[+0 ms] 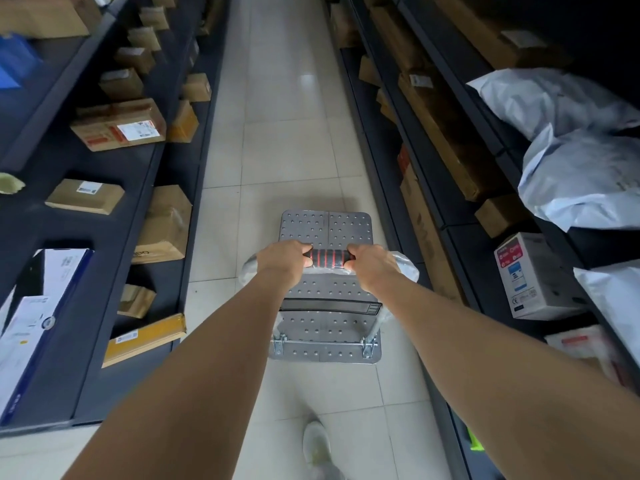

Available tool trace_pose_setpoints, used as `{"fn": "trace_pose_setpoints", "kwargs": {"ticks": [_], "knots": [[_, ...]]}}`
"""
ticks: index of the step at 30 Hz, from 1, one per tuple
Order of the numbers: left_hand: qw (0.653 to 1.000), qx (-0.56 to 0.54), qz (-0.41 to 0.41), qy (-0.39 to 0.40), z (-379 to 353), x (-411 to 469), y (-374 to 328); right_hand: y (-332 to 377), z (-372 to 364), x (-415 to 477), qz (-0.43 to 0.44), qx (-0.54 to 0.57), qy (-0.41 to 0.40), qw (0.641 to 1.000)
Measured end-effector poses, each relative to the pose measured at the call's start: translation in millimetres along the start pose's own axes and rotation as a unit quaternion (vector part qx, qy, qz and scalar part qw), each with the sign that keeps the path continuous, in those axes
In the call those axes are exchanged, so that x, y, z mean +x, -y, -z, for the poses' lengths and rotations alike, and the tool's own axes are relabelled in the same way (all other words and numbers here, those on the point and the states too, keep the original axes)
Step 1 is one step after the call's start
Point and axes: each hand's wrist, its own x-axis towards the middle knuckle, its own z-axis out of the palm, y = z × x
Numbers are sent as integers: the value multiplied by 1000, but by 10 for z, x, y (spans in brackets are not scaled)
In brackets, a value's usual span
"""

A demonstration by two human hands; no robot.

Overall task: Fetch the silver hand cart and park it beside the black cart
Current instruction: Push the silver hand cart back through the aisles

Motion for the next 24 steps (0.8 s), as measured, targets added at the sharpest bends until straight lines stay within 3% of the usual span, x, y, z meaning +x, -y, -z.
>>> {"fn": "trace_pose_setpoints", "kwargs": {"ticks": [12,24], "knots": [[998,4,-15,-54,293,798,289,309,287,749,-3,8,-1,1000],[998,-31,-27,-52,557,1235,112,149,553,1256,0,30,-6,1000]]}}
